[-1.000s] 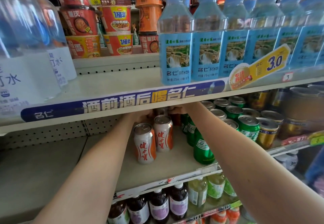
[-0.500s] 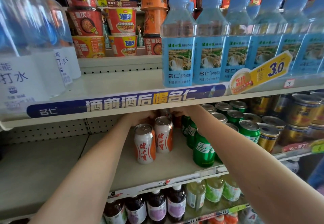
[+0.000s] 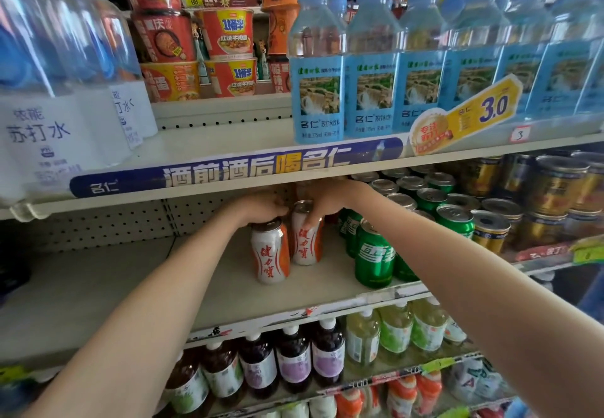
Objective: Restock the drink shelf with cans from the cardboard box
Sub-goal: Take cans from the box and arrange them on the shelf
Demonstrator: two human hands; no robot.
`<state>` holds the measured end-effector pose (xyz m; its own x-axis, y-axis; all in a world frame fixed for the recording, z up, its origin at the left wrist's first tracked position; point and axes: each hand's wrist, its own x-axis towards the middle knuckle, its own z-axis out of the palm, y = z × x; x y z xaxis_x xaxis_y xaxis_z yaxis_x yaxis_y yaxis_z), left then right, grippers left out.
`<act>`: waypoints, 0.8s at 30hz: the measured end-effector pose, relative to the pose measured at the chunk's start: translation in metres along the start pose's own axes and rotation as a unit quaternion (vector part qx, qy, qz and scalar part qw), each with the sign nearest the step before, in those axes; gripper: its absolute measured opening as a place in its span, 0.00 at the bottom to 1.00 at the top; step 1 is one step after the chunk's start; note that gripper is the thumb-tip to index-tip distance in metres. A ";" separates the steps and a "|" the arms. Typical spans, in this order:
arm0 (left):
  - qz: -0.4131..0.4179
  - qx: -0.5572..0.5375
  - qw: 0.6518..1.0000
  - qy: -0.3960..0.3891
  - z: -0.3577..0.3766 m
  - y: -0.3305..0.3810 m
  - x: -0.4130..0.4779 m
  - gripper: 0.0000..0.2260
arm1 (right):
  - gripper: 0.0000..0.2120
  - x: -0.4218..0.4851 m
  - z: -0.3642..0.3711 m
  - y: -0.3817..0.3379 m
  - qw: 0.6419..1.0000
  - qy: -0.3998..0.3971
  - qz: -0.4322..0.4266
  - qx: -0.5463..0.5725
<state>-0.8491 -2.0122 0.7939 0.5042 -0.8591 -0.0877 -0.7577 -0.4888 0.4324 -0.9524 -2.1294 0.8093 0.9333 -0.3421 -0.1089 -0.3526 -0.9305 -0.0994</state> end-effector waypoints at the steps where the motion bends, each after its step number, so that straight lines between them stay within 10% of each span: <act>1: -0.007 -0.011 1.000 0.000 0.000 0.003 -0.003 0.12 | 0.33 -0.002 -0.001 0.003 1.000 0.005 0.002 -0.005; 8: -0.074 -0.058 0.989 -0.112 0.001 0.003 -0.020 0.26 | 0.31 -0.002 0.007 0.013 0.998 0.044 0.028 -0.041; 14: -0.042 -0.185 0.982 -0.023 0.005 -0.022 -0.028 0.48 | 0.30 0.005 0.009 0.011 0.997 0.066 0.034 -0.037; 19: -0.075 -0.177 0.979 -0.061 0.014 -0.046 -0.032 0.44 | 0.26 0.012 0.013 0.009 0.997 0.064 0.037 -0.021; 24: -0.024 -0.184 0.982 -0.048 0.020 -0.041 -0.034 0.19 | 0.27 0.010 0.012 0.008 0.997 0.063 0.035 -0.022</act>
<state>-0.8432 -1.9660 0.7612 0.4808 -0.8556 -0.1917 -0.5251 -0.4561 0.7186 -0.9464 -2.1384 0.7957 0.9089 -0.4169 0.0124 -0.4158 -0.9079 -0.0524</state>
